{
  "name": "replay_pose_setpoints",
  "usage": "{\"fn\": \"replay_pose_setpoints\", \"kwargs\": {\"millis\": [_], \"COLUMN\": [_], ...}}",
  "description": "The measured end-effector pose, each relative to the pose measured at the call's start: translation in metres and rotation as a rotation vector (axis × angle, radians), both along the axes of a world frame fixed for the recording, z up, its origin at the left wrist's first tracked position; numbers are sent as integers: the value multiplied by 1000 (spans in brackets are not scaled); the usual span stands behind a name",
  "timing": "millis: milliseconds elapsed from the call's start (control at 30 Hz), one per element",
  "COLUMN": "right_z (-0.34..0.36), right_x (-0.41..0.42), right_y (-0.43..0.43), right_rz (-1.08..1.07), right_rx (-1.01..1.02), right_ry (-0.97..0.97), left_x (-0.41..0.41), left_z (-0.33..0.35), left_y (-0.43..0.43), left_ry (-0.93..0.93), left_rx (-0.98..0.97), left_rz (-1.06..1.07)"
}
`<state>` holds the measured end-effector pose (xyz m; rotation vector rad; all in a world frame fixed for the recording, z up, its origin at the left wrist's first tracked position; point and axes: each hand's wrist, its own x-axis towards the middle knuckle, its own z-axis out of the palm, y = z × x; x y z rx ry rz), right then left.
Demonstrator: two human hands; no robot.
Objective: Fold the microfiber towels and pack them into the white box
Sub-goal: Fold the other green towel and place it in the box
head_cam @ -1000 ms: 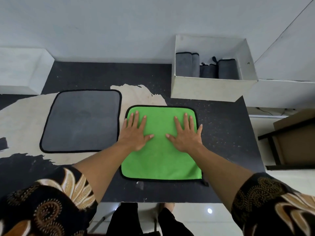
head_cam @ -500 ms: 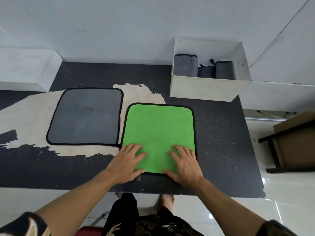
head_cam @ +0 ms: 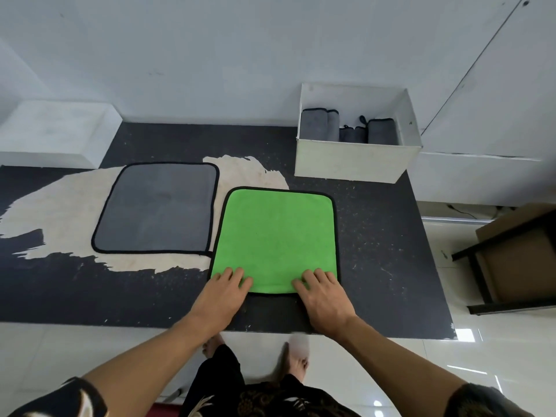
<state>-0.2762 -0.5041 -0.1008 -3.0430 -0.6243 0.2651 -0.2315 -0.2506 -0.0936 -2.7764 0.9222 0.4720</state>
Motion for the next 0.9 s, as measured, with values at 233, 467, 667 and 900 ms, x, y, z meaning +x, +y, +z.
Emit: {"fn": "replay_pose_setpoints", "kwargs": {"millis": [233,467,667,900], "right_z": [14,15,30,17], "right_x": [7,7,50,105], "right_y": [-14,-43,-64,-65], "right_rz": [-265,-158,-510,-988], "right_rx": [-99,-60,441,873], "right_ry": [11,78,120,175], "left_x": [11,26,69,121], "left_z": [7,9,29,35], "left_y": [12,36,35,13], "left_ry": [-103,3,168,332], "left_rx": [92,2,-545,-840], "left_rz": [98,-7,317,898]}}
